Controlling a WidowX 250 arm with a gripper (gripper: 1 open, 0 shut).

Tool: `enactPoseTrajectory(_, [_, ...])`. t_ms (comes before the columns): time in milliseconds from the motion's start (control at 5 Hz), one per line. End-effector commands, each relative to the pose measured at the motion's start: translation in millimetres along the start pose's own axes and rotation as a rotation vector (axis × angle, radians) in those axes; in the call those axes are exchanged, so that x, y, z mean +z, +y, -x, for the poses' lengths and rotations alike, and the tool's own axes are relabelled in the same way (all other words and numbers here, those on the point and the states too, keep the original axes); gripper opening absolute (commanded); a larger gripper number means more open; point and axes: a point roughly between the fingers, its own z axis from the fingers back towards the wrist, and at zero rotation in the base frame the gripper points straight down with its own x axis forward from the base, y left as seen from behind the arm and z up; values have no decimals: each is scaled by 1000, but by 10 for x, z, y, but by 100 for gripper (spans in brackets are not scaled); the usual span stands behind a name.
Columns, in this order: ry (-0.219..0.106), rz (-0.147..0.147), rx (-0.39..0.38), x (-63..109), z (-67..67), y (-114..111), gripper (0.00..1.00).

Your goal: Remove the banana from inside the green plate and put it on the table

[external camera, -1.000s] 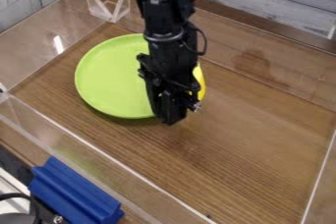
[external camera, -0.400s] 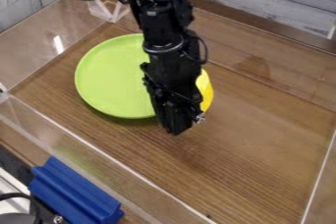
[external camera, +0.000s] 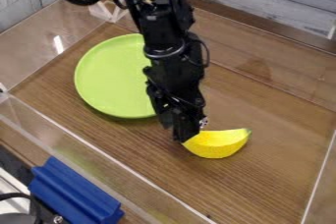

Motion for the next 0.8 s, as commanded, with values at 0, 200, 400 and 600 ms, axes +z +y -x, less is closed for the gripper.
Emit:
enactPoseTrajectory(0, [-54,-16,-36,83,-72,-77,100])
enactPoseTrajectory(200, [-62,-16,-55,66,-97,-132,100])
enactPoseTrajectory(400, [-69,-15,-65,10,-130,-166,100])
enactPoseTrajectory(600, [-77,-16,-68,-47,-170,-177,100])
